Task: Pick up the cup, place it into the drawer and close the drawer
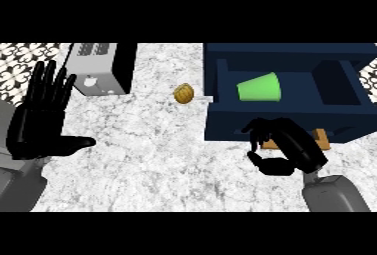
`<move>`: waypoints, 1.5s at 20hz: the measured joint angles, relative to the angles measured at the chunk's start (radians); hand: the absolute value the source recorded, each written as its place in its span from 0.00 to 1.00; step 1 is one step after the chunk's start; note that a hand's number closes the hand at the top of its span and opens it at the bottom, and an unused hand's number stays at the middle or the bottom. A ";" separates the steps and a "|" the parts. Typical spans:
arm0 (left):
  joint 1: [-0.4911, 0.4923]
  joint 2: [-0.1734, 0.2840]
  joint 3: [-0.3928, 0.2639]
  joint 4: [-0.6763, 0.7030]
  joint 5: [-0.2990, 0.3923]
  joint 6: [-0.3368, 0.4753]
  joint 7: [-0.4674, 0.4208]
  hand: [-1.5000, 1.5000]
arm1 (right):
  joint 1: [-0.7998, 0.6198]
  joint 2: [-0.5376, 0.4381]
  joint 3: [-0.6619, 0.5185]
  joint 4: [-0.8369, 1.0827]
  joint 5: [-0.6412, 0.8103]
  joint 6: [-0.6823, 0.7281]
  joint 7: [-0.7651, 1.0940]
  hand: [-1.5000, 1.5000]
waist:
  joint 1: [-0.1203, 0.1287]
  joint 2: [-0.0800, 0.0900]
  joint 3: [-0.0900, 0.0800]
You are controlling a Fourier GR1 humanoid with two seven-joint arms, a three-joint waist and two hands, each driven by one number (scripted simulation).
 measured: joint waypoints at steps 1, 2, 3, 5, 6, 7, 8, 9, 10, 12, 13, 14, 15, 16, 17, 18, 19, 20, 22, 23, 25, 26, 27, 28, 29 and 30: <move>0.009 -0.004 0.012 0.011 -0.007 -0.016 -0.004 0.00 | -0.007 0.006 0.004 0.032 0.018 -0.011 -0.011 0.00 | -0.003 0.000 0.000; 0.027 -0.004 0.019 0.008 -0.011 -0.028 -0.009 0.00 | -0.026 0.009 0.004 0.074 0.035 -0.019 -0.019 0.00 | -0.004 0.000 0.000; 0.040 -0.004 0.031 0.008 -0.014 -0.047 -0.013 0.00 | -0.041 0.013 0.006 0.108 0.052 -0.026 -0.025 0.00 | -0.005 0.000 0.000; 0.061 0.002 0.057 0.008 -0.013 -0.075 -0.013 0.00 | -0.083 0.026 0.008 0.195 0.089 -0.047 -0.038 0.00 | -0.005 0.001 0.000; 0.074 0.002 0.073 0.013 -0.012 -0.095 -0.014 0.00 | -0.099 0.025 0.002 0.226 0.097 -0.048 -0.048 0.00 | -0.006 0.001 0.000; 0.082 -0.002 0.081 0.017 -0.017 -0.110 -0.015 0.00 | -0.122 0.035 0.000 0.271 0.111 -0.059 -0.055 0.00 | -0.007 0.000 0.000; 0.087 -0.001 0.096 0.034 -0.018 -0.134 -0.022 0.00 | -0.139 0.038 -0.007 0.322 0.119 -0.073 -0.078 0.00 | -0.008 0.001 0.000; 0.100 -0.005 0.107 0.045 -0.021 -0.155 -0.034 0.00 | -0.158 0.043 -0.014 0.365 0.126 -0.084 -0.094 0.00 | -0.007 0.000 -0.001; 0.111 -0.009 0.117 0.044 -0.025 -0.166 -0.036 0.00 | -0.189 0.046 -0.025 0.406 0.128 -0.081 -0.103 0.00 | -0.007 0.000 0.000; 0.115 -0.011 0.133 0.037 -0.028 -0.179 -0.026 0.00 | -0.243 0.066 -0.044 0.514 0.141 -0.121 -0.142 0.00 | -0.004 -0.001 -0.001; 0.116 -0.009 0.148 0.044 -0.027 -0.194 -0.018 0.00 | -0.267 0.072 -0.055 0.557 0.142 -0.126 -0.153 0.00 | -0.004 -0.001 -0.001; 0.122 -0.007 0.160 0.046 -0.025 -0.207 -0.016 0.00 | -0.295 0.079 -0.067 0.612 0.145 -0.142 -0.172 0.00 | -0.003 -0.001 -0.001; 0.123 -0.011 0.162 0.050 -0.028 -0.214 -0.013 0.00 | -0.329 0.081 -0.082 0.671 0.145 -0.153 -0.196 0.00 | 0.000 -0.001 -0.001; 0.116 -0.014 0.169 0.068 -0.032 -0.229 -0.017 0.00 | -0.361 0.082 -0.096 0.723 0.141 -0.158 -0.222 0.00 | 0.001 0.000 -0.001; 0.118 -0.021 0.171 0.067 -0.036 -0.232 -0.017 0.00 | -0.394 0.087 -0.112 0.776 0.139 -0.167 -0.237 0.00 | 0.002 0.000 -0.001; 0.124 -0.023 0.172 0.057 -0.040 -0.235 -0.014 0.00 | -0.427 0.088 -0.126 0.826 0.137 -0.170 -0.249 0.00 | 0.003 0.000 -0.002; 0.127 -0.021 0.180 0.062 -0.038 -0.249 -0.011 0.00 | -0.458 0.085 -0.141 0.871 0.131 -0.167 -0.270 0.00 | 0.005 0.000 -0.002; 0.127 -0.019 0.191 0.067 -0.035 -0.263 -0.009 0.00 | -0.483 0.078 -0.153 0.909 0.127 -0.162 -0.295 0.00 | 0.005 -0.001 -0.002; 0.136 -0.027 0.194 0.061 -0.039 -0.272 -0.009 0.00 | -0.538 0.066 -0.181 0.987 0.119 -0.161 -0.333 0.00 | 0.009 -0.002 -0.003; 0.138 -0.030 0.193 0.060 -0.043 -0.279 -0.011 0.00 | -0.562 0.056 -0.190 1.023 0.119 -0.161 -0.354 0.00 | 0.013 -0.003 -0.004; 0.137 -0.035 0.191 0.046 -0.043 -0.276 0.001 0.00 | -0.603 0.035 -0.206 1.082 0.118 -0.153 -0.393 0.00 | 0.021 -0.005 -0.006; 0.137 -0.030 0.198 0.050 -0.037 -0.285 0.006 0.00 | -0.622 0.028 -0.211 1.108 0.119 -0.147 -0.408 0.00 | 0.023 -0.006 -0.006; 0.134 -0.034 0.197 0.054 -0.042 -0.285 0.006 0.00 | -0.639 0.022 -0.219 1.133 0.116 -0.142 -0.423 0.00 | 0.024 -0.005 -0.006; 0.130 -0.037 0.195 0.058 -0.047 -0.287 0.005 0.00 | -0.654 0.013 -0.223 1.154 0.115 -0.129 -0.439 0.00 | 0.027 -0.004 -0.005; 0.126 -0.046 0.187 0.057 -0.053 -0.282 0.006 0.00 | -0.666 0.010 -0.229 1.174 0.114 -0.126 -0.450 0.00 | 0.029 -0.004 -0.005; 0.125 -0.045 0.191 0.058 -0.050 -0.288 0.007 0.00 | -0.680 0.001 -0.235 1.193 0.111 -0.111 -0.459 0.00 | 0.033 -0.003 -0.005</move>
